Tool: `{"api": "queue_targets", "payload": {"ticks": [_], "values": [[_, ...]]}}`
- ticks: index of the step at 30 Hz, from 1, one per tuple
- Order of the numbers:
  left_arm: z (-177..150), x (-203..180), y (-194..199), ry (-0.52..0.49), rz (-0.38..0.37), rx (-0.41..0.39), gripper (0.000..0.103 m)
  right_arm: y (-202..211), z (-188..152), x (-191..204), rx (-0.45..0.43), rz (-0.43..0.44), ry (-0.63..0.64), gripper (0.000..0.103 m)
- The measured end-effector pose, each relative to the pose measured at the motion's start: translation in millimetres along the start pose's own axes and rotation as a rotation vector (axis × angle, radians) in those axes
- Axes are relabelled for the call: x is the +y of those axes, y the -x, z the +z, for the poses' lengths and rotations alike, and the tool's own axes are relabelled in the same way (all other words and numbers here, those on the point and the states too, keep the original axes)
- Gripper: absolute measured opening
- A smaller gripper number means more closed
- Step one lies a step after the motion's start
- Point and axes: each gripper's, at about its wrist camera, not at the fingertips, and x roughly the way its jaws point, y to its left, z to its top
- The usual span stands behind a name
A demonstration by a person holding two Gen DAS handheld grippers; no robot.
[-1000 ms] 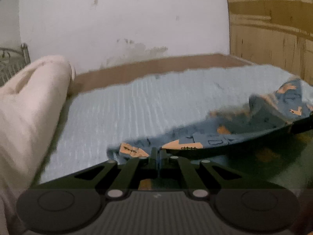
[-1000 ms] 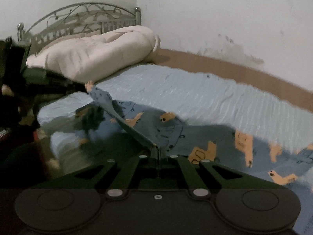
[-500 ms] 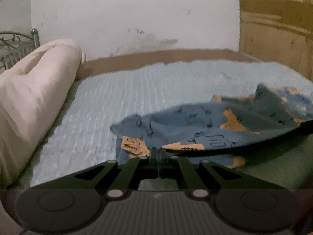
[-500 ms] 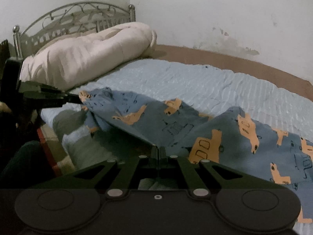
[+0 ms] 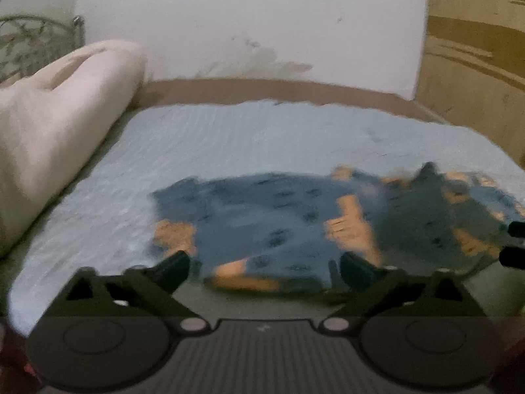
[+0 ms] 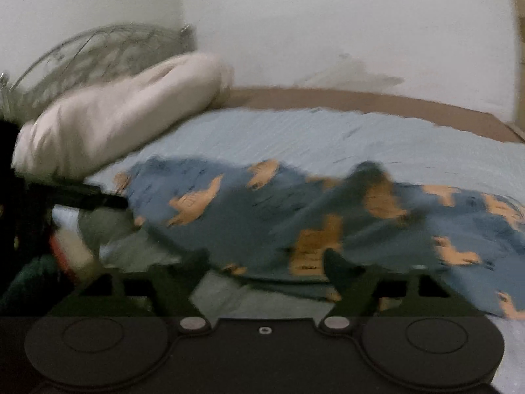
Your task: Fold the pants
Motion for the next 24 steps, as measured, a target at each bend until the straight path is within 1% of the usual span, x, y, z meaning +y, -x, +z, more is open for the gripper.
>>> {"api": "queue_targets", "payload": {"ticks": [1,2,4,7,8,11,13,15,17,18,19,20,21,23,24], "values": [[3,-12,-2,-0.019,-0.022,-0.011,0.103,7,0,-11,-0.023,-0.050,-0.029,0.100],[6,-26,-6,-0.040,-0.047,-0.018,0.103,13,0,-20,-0.039,-0.090,-0.052,0.102],[13,-59,-18,-0.083,-0.119,-0.007,0.103,21,-1,-44,-0.062,-0.159,-0.103,0.102],[27,-110,-39,-0.160,-0.235,0.021,0.103,30,-1,-89,-0.042,-0.231,-0.202,0.102],[31,-128,-46,-0.193,-0.269,0.021,0.103,32,0,-107,-0.032,-0.239,-0.241,0.102],[38,-177,-65,-0.287,-0.338,0.005,0.103,37,1,-149,-0.023,-0.221,-0.317,0.102],[39,-202,-77,-0.345,-0.360,0.005,0.103,37,2,-176,-0.026,-0.211,-0.375,0.102],[37,-222,-86,-0.408,-0.364,0.010,0.099,31,4,-204,-0.021,-0.210,-0.442,0.099],[35,-236,-95,-0.462,-0.364,0.050,0.077,25,4,-227,-0.017,-0.205,-0.508,0.088],[33,-240,-99,-0.477,-0.370,0.072,0.071,22,2,-236,-0.014,-0.208,-0.540,0.084],[31,-243,-101,-0.481,-0.375,0.087,0.061,16,2,-247,-0.006,-0.215,-0.583,0.078],[29,-244,-104,-0.480,-0.379,0.105,0.056,15,0,-257,-0.003,-0.219,-0.612,0.072],[29,-248,-107,-0.480,-0.377,0.109,0.055,12,0,-264,-0.007,-0.221,-0.636,0.069],[27,-249,-110,-0.487,-0.376,0.112,0.035,5,3,-274,-0.013,-0.239,-0.662,0.062],[28,-249,-111,-0.486,-0.363,0.112,0.029,1,5,-278,-0.013,-0.244,-0.671,0.061]]}}
